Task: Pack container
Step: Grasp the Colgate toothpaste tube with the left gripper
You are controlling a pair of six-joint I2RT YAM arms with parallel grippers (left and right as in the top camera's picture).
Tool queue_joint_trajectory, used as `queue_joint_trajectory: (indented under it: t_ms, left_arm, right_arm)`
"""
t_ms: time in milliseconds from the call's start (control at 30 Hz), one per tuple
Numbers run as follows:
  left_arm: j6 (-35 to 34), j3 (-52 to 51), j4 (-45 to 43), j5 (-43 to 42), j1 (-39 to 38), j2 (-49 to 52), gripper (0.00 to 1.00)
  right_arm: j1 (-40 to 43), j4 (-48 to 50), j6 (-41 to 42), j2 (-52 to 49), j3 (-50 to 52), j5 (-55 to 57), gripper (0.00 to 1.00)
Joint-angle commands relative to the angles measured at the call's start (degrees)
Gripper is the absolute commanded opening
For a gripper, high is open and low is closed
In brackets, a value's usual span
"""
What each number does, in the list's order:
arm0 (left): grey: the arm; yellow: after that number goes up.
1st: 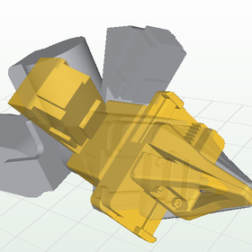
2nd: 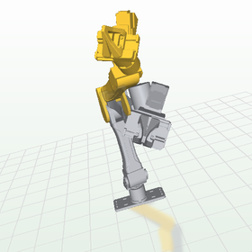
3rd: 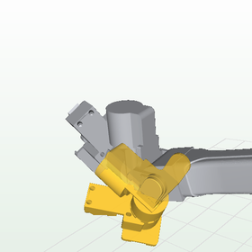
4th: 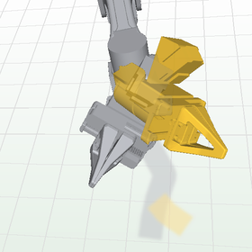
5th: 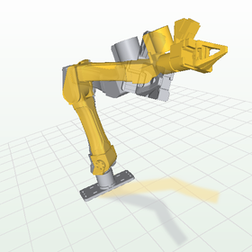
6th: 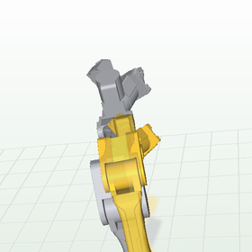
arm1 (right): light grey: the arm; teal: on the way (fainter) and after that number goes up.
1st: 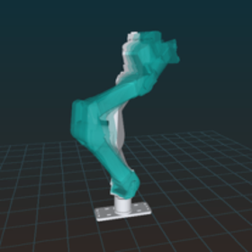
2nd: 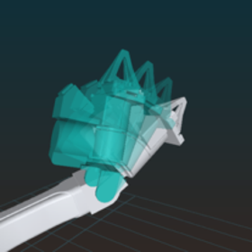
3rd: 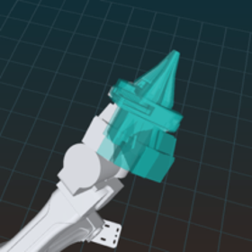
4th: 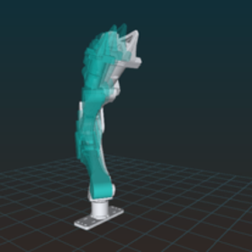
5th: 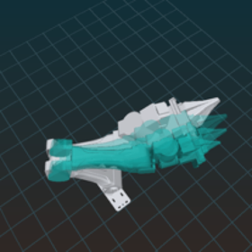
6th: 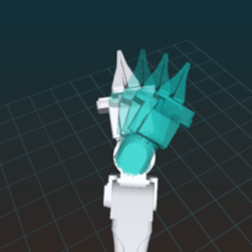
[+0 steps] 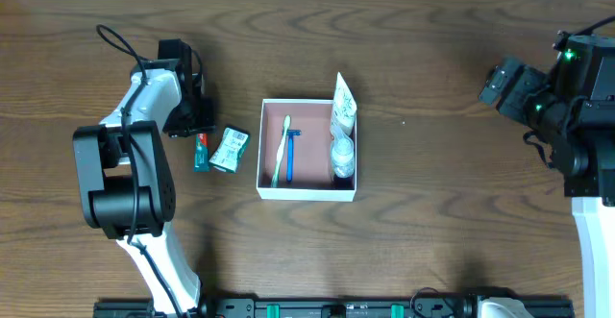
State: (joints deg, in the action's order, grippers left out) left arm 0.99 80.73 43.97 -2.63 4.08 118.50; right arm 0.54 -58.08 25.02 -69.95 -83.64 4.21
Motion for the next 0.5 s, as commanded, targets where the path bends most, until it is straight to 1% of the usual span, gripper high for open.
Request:
queue_joint_trajectory:
  t_ms: [0,100,167,300,367,467]
  left_arm:
    - [0.5,0.0,0.4,0.3,0.3,0.9,0.38]
    - [0.5,0.0,1.1,0.3,0.3,0.5,0.24]
    - [0.5,0.1,2.1,0.3,0.3,-0.3,0.19]
    - [0.5,1.1,5.0,0.3,0.2,-4.1,0.19]
    - [0.5,1.7,6.9,0.3,0.1,-6.9,0.13]
    - [0.1,1.9,9.5,0.2,-1.0,-13.0,0.11]
  right_arm:
    - [0.3,-0.1,-0.2,-0.1,-0.5,-0.2,0.99]
    - [0.3,-0.1,-0.2,-0.1,-0.5,-0.2,0.99]
    - [0.3,-0.1,-0.2,-0.1,-0.5,-0.2,0.99]
    - [0.3,-0.1,-0.2,-0.1,-0.5,-0.2,0.99]
    - [0.3,-0.1,-0.2,-0.1,-0.5,-0.2,0.99]
    - [0.3,-0.1,-0.2,-0.1,-0.5,-0.2,0.99]
